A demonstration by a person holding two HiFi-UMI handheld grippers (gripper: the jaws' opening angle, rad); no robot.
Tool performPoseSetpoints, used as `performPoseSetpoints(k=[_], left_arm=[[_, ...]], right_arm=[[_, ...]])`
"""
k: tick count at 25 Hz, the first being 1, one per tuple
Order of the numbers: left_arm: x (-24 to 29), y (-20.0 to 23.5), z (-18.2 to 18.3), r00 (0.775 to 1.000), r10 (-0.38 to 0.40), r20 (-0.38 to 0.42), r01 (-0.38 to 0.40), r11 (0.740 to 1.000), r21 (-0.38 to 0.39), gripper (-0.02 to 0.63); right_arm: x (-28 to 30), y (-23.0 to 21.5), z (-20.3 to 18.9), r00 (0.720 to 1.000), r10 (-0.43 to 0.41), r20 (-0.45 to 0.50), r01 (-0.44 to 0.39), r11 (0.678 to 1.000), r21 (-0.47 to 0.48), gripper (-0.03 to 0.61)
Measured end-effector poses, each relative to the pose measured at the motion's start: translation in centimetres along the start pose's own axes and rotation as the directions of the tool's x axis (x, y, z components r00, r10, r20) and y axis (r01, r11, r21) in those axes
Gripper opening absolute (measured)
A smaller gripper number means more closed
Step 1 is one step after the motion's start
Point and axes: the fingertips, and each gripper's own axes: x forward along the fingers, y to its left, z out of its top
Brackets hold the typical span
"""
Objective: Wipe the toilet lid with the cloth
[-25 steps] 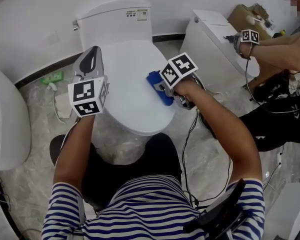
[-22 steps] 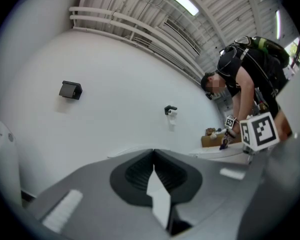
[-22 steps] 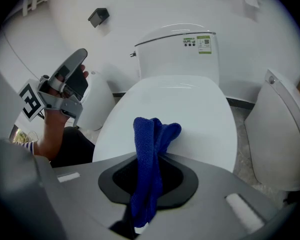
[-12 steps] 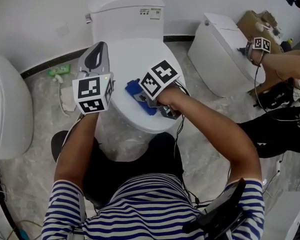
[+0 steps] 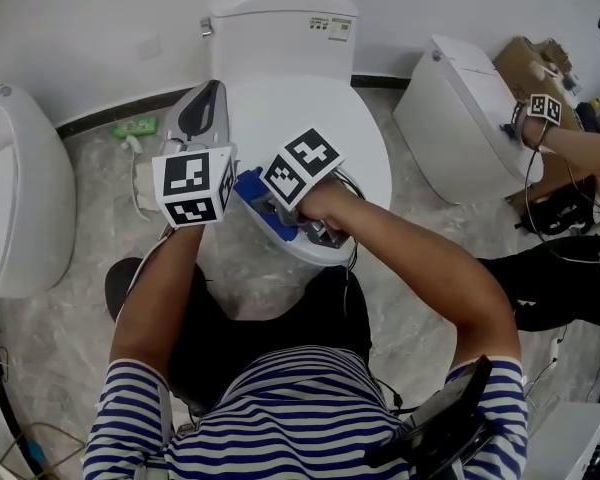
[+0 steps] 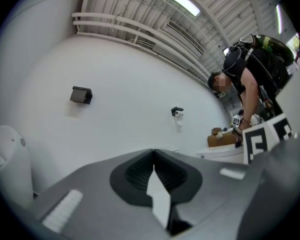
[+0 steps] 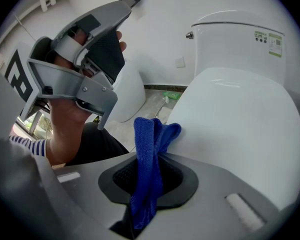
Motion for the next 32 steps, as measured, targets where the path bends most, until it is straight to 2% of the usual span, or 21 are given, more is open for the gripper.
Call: performPoseSetpoints(k=[8, 13, 17, 22, 27, 32], left_arm=[[0.3, 0.3, 0.0, 1.000, -0.003, -0.002, 0.003, 1.000, -0.004, 0.005], [1.5, -0.9, -0.7, 0.999, -0.032, -0.011, 0.032, 0.999, 0.000, 0.005], [2.8, -2.7, -1.0, 0.998, -0.061, -0.015, 0.061, 0.998, -0.002, 0.005], [4.4, -5.4, -0.7, 0.996, -0.089, 0.005, 0.089, 0.996, -0.009, 0.005], [5.3, -8.8, -0.1, 0.992, -0.126, 0.030, 0.126, 0.992, -0.004, 0.005], [6.1, -11.3, -0.8, 0.986, -0.167, 0.012, 0.167, 0.986, 0.005, 0.005]], right_arm=[[-0.4, 0.1, 0.7, 1.000, 0.015, 0.019, -0.015, 1.000, 0.001, 0.060], [-5.0, -3.2, -0.2, 0.996, -0.043, 0.075, 0.041, 0.999, 0.036, 0.060], [-9.6, -8.3, -3.1, 0.984, -0.138, 0.114, 0.123, 0.983, 0.136, 0.060], [-14.2, -13.3, -7.9, 0.958, -0.253, 0.131, 0.215, 0.943, 0.254, 0.060], [-16.6, -15.3, -12.2, 0.944, -0.304, 0.128, 0.252, 0.915, 0.313, 0.060], [-16.6, -16.3, -15.3, 0.939, -0.326, 0.113, 0.270, 0.898, 0.346, 0.061]])
